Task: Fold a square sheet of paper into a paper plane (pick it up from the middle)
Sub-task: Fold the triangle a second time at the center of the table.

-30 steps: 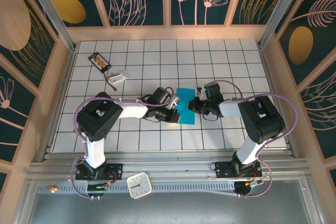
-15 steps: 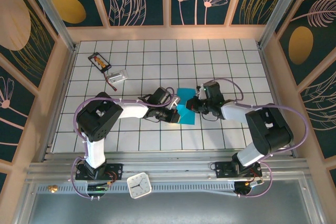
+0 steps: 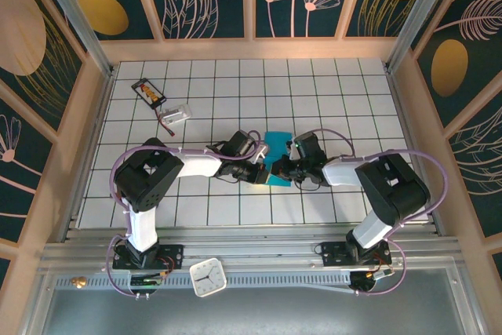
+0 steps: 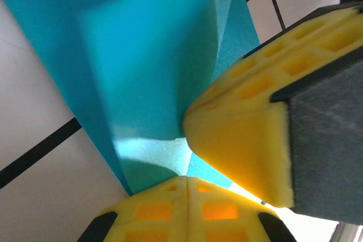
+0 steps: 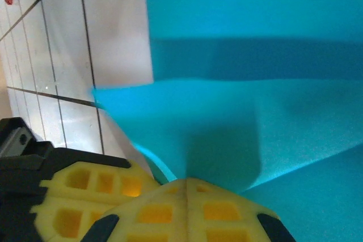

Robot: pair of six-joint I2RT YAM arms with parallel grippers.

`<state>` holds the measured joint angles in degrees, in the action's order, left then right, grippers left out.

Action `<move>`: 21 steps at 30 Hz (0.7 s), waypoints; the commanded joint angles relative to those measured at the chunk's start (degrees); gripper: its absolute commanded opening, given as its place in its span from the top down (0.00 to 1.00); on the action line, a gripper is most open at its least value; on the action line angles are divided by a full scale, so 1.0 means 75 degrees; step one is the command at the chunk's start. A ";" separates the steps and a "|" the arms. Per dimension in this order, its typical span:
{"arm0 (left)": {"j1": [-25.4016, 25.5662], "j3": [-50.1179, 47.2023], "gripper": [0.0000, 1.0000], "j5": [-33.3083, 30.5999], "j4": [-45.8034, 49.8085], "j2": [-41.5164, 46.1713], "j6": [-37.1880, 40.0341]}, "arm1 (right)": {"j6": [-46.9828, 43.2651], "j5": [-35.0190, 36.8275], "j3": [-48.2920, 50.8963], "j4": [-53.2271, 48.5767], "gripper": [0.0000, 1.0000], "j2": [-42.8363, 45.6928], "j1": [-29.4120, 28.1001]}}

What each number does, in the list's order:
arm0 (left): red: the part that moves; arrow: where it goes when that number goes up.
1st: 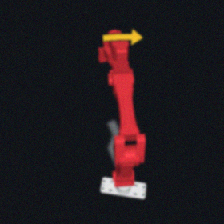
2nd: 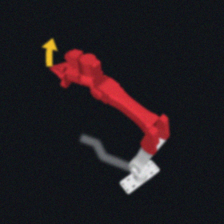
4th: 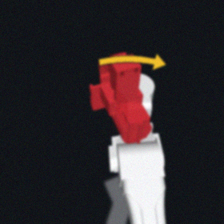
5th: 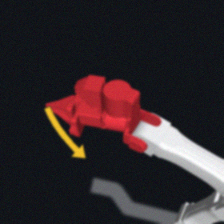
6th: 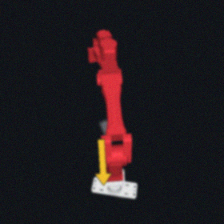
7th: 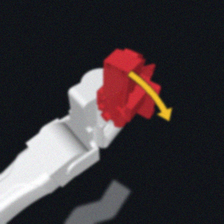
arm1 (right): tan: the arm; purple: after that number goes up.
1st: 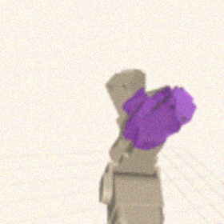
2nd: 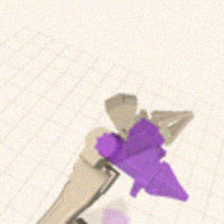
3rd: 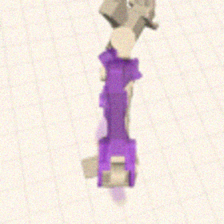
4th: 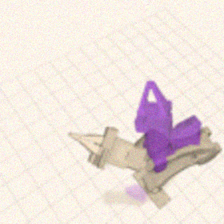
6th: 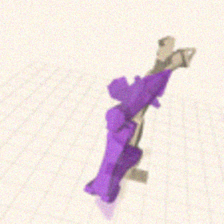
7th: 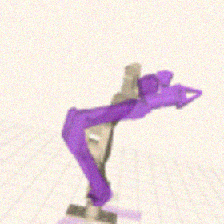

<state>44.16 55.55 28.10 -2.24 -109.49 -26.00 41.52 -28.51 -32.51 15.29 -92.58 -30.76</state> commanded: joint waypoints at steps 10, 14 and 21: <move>-0.0020 -0.0314 1.00 -0.1265 0.2027 -0.0541 0.0590 | -0.0377 0.0537 -0.0377 -0.0598 1.00 -0.0497 0.0388; -0.0017 -0.0320 1.00 -0.1390 0.2191 -0.0571 0.0716 | -0.0546 0.0611 -0.0500 -0.0829 1.00 -0.0665 0.0656; -0.0017 -0.0360 1.00 -0.1554 0.2355 -0.0600 0.0878 | -0.0835 0.0720 -0.0658 -0.0984 1.00 -0.0829 0.1175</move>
<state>44.47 56.60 25.12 -0.19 -109.40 -21.45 37.80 -30.55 -36.84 11.46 -96.71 -25.34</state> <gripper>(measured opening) 0.056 0.057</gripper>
